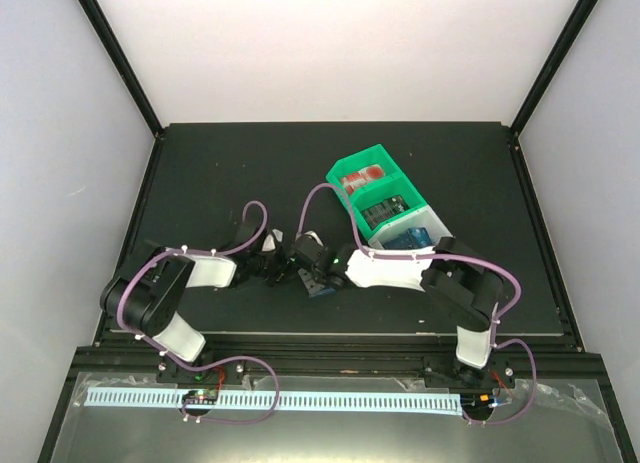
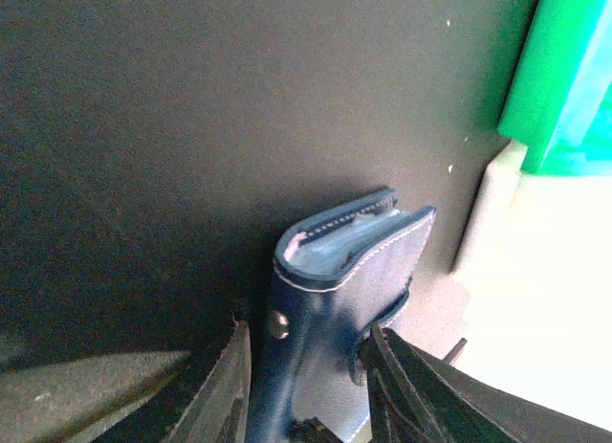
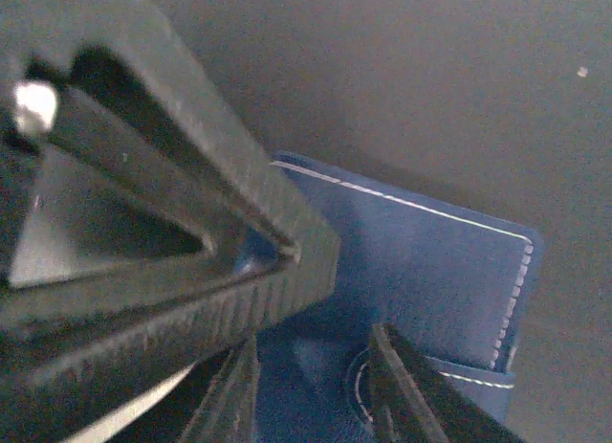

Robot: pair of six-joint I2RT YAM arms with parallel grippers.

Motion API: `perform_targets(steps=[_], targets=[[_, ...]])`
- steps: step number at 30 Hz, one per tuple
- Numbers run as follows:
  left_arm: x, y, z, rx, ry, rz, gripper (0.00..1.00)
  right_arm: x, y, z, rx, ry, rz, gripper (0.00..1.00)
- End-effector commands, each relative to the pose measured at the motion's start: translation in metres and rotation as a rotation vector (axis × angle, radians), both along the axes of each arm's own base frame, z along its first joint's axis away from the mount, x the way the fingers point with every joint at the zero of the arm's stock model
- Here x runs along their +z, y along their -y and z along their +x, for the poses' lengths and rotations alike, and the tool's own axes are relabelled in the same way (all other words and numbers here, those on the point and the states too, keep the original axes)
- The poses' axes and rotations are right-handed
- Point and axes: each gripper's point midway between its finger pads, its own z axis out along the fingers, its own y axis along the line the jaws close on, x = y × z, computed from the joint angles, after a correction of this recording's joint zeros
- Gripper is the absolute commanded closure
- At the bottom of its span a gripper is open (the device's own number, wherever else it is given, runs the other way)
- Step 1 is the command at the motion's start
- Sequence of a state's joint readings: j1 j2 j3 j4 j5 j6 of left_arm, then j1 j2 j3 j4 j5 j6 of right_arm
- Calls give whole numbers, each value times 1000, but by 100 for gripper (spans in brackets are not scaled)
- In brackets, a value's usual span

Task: Put the credit cards into the card holder
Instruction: Close the card holder at the center of the board, then reset both arms

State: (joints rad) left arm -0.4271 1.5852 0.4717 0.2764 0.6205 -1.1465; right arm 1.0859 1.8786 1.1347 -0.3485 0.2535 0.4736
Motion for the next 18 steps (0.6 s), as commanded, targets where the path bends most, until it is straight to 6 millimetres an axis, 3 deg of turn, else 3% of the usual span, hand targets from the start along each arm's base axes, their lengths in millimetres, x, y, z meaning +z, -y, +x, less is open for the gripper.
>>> perform_targets(steps=[1,5,10,13,15,18], targets=[[6,-7,-1,-43,43,117,62,8,32,-17,-64,-150,-27,62],[29,-16,7,-34,116,187,51,61,34,5,-109,-60,93,56],[77,-31,13,2,267,246,35,102,70,15,-178,39,104,51],[115,-47,10,30,404,294,24,133,108,19,-238,134,88,46],[142,-60,5,51,505,330,11,154,138,21,-289,209,69,42],[182,-85,-9,98,665,390,1,190,183,21,-369,318,74,35]])
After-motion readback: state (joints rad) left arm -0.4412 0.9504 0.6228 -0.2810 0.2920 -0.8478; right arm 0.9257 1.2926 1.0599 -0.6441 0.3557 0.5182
